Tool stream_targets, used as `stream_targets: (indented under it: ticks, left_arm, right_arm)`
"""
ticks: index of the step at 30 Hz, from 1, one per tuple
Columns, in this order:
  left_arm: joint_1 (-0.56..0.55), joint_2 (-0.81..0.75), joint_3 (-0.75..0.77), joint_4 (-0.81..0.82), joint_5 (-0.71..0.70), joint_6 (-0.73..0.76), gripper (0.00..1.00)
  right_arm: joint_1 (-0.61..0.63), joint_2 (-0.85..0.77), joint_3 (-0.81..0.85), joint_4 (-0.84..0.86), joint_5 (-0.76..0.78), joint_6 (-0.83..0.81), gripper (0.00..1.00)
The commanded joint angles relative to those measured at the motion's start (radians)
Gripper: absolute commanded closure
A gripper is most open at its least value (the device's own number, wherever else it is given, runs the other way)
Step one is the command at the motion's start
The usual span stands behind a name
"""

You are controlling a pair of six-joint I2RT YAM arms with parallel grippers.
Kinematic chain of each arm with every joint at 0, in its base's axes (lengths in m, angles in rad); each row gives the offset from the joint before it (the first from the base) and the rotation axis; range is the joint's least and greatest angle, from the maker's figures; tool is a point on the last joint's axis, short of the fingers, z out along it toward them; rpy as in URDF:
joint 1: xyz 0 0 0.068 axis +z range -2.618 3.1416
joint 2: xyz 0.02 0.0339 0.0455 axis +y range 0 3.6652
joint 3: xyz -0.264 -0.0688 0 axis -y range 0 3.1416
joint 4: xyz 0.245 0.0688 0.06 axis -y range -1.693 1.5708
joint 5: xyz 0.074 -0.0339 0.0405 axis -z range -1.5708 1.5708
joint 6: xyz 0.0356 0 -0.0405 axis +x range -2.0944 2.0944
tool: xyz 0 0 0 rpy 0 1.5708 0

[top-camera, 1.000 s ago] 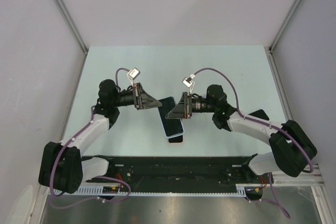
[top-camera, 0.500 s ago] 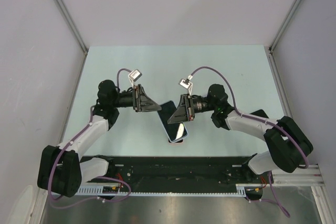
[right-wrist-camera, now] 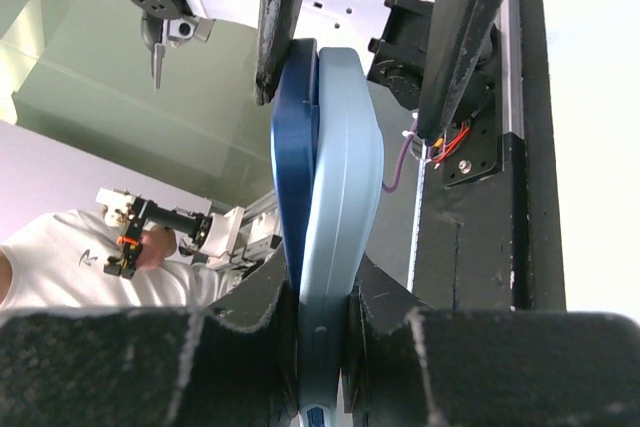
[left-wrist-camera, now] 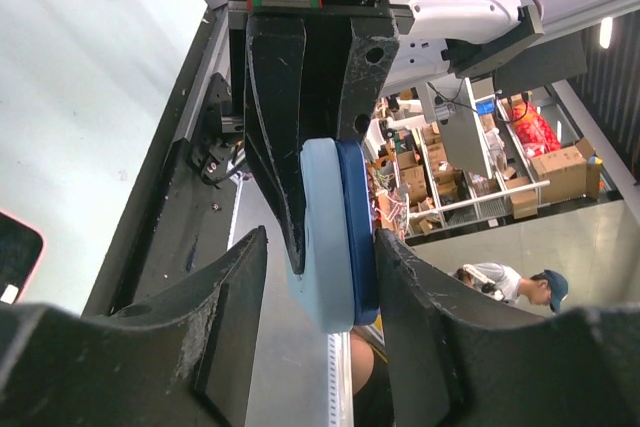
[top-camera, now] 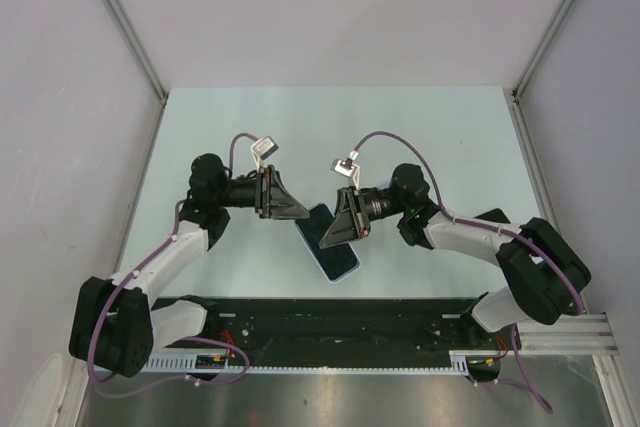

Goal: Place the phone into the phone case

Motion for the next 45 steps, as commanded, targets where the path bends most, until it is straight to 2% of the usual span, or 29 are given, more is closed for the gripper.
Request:
stream_targets:
  ticks: [1, 8, 11, 17, 18, 19, 20, 22, 24, 26, 28, 31, 33, 38, 41, 43, 44, 45]
  left_arm:
    - [-0.006, -0.013, -0.02, 0.125, 0.023, -0.132, 0.49]
    - [-0.011, -0.018, -0.049, 0.181, 0.031, -0.204, 0.52]
    - [-0.024, 0.002, -0.053, 0.17, 0.033, -0.209, 0.6]
    - [-0.049, 0.031, -0.057, 0.162, 0.027, -0.204, 0.87]
    - [-0.049, 0.033, -0.051, 0.13, 0.03, -0.192, 0.96]
    - [-0.049, 0.036, -0.046, 0.103, 0.028, -0.151, 1.0]
    - [-0.049, 0.039, -0.039, 0.066, 0.025, -0.12, 1.0]
    - [-0.049, 0.037, 0.003, -0.113, 0.002, 0.023, 1.0]
    - [-0.05, 0.042, 0.041, -0.256, -0.016, 0.102, 1.0]
    - [-0.049, 0.046, 0.044, -0.263, -0.026, 0.124, 1.0]
    - [-0.049, 0.05, 0.047, -0.292, -0.045, 0.159, 1.0]
    - [-0.049, 0.06, 0.07, -0.413, -0.088, 0.257, 1.0]
    - [-0.049, 0.063, 0.099, -0.531, -0.122, 0.311, 1.0]
    - [-0.049, 0.062, 0.15, -0.711, -0.22, 0.446, 1.0]
    - [-0.049, 0.066, 0.17, -0.781, -0.28, 0.498, 1.0]
    - [-0.049, 0.065, 0.181, -0.809, -0.309, 0.521, 1.0]
    - [-0.049, 0.062, 0.184, -0.828, -0.319, 0.527, 1.0]
    - [-0.05, 0.057, 0.188, -0.832, -0.32, 0.532, 1.0]
  right_arm:
    - [0.019, -0.003, 0.032, 0.064, -0.055, -0.022, 0.87]
    - [0.02, 0.004, 0.032, 0.089, -0.059, -0.013, 0.87]
    - [0.02, 0.018, 0.034, 0.123, -0.059, 0.013, 0.86]
    - [0.008, 0.061, 0.032, 0.2, -0.041, 0.087, 0.75]
    - [0.004, 0.069, 0.032, 0.233, -0.036, 0.102, 0.7]
    - [-0.009, 0.078, 0.032, 0.25, -0.035, 0.133, 0.69]
    - [-0.015, 0.084, 0.032, 0.264, -0.032, 0.148, 0.67]
    - [-0.035, 0.101, 0.032, 0.303, -0.026, 0.185, 0.64]
    - [-0.042, 0.113, 0.032, 0.344, -0.027, 0.208, 0.63]
    - [-0.047, 0.132, 0.032, 0.379, -0.023, 0.249, 0.65]
    - [-0.049, 0.144, 0.032, 0.441, -0.019, 0.281, 0.71]
    - [-0.061, 0.187, 0.032, 0.581, -0.019, 0.393, 0.75]
    - [-0.073, 0.221, 0.034, 0.694, -0.012, 0.474, 0.74]
    - [-0.075, 0.241, 0.032, 0.697, -0.012, 0.47, 0.63]
    - [-0.075, 0.247, 0.032, 0.699, -0.004, 0.469, 0.62]
    - [-0.075, 0.25, 0.032, 0.7, -0.001, 0.466, 0.67]
    - [-0.075, 0.25, 0.032, 0.7, 0.0, 0.467, 0.77]
    - [-0.075, 0.251, 0.032, 0.703, -0.001, 0.466, 0.82]
